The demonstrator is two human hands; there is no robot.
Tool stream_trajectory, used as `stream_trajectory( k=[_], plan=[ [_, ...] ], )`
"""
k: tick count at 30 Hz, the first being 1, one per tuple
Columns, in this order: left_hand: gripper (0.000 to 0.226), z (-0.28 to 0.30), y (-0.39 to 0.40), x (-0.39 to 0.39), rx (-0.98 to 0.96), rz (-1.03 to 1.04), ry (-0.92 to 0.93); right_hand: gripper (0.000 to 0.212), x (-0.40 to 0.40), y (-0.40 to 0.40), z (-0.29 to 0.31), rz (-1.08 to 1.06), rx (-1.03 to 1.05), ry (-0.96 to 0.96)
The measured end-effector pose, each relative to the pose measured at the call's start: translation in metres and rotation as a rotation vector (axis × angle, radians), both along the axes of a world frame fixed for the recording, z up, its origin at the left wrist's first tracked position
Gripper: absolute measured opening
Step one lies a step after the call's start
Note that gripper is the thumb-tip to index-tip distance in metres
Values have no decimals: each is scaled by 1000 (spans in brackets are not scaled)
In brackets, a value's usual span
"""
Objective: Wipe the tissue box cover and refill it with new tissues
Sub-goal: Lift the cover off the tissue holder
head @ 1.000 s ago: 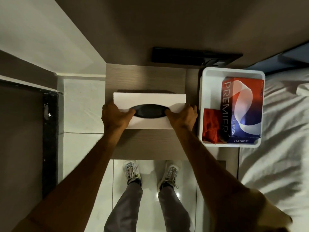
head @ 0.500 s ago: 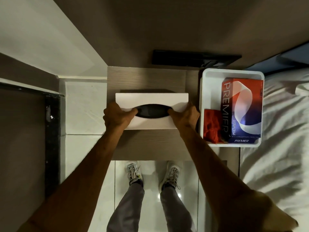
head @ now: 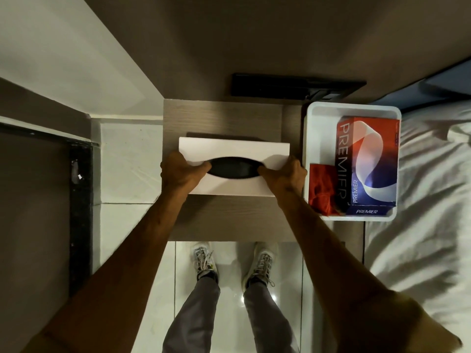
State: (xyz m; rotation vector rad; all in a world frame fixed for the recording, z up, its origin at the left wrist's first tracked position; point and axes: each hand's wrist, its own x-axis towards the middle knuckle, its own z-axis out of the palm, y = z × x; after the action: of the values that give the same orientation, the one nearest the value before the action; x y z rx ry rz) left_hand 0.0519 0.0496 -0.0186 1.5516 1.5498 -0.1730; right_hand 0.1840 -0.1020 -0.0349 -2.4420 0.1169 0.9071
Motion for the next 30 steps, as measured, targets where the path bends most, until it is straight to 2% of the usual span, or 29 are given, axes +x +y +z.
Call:
stream_trajectory(
  k=[3,6,9,12,14,19,27,30],
  plan=[
    [72,2,-1,-6,19,-29,-5,100,0,-4,13,73,1,8],
    [75,6,-10,-24,39,-54,7,91,-9,-14,34,135,-24,30],
    [77,11,-30,-54,2,-62,53,91,-37,-48,42,137,-8,82],
    [70,19,-59,-82,-57,-66,39,85,-71,-78,35,101,-8,155],
    [74,20,-75,-94,-83,-47,43,79,-88,-89,28,79,-27,173],
    [69,10,-88,-99,-132,57,75,73,-99,-92,6,89,-9,175],
    [89,-17,-83,-91,-79,77,78,84,-74,-76,-11,167,-17,120],
    [87,-9,-84,-82,10,91,105,83,-61,-86,11,276,-33,-49]
  ],
)
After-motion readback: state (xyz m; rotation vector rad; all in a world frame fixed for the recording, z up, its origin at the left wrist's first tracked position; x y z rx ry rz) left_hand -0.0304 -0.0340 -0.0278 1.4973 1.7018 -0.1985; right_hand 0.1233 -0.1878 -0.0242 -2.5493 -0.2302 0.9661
